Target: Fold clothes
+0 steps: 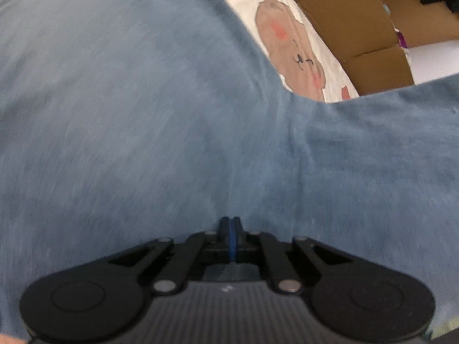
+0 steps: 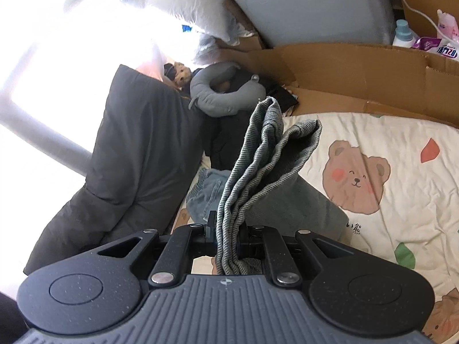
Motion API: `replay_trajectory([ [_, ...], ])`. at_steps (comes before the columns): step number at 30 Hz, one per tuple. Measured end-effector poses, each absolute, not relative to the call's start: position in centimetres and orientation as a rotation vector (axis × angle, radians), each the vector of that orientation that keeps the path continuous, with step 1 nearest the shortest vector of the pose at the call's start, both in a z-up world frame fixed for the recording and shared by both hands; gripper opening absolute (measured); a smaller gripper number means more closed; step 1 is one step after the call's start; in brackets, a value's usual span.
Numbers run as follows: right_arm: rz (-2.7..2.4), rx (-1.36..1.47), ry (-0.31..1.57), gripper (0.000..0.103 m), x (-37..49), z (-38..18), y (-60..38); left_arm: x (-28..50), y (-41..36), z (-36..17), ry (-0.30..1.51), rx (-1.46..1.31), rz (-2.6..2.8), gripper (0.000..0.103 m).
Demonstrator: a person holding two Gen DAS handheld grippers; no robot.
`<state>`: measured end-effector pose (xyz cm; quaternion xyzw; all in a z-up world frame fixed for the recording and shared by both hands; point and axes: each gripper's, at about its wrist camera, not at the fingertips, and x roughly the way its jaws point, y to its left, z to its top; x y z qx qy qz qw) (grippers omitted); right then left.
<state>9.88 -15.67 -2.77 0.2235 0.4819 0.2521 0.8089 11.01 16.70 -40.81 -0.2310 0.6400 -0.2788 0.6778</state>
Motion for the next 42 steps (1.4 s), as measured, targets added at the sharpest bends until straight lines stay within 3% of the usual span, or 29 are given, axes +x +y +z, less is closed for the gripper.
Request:
replay_trajectory([
  [28, 0.505, 0.516, 1.258, 0.010, 19.5, -7.7, -4.0, 7.5, 19.0, -42.8, 1.488, -0.651, -0.704, 0.002],
  [32, 0.475, 0.560, 1.290, 0.010, 21.2, -9.3, -2.3, 7.4, 20.8, -41.4, 1.450, -0.691, -0.649, 0.013],
  [37, 0.481, 0.552, 1.355, 0.010, 23.9, -12.2, 1.4, 8.2, 23.9, -39.6, 1.375, -0.737, -0.563, 0.019],
  [42, 0.481, 0.511, 1.387, 0.010, 26.2, -14.9, 4.6, 8.4, 26.3, -37.5, 1.217, -0.749, -0.434, 0.019],
])
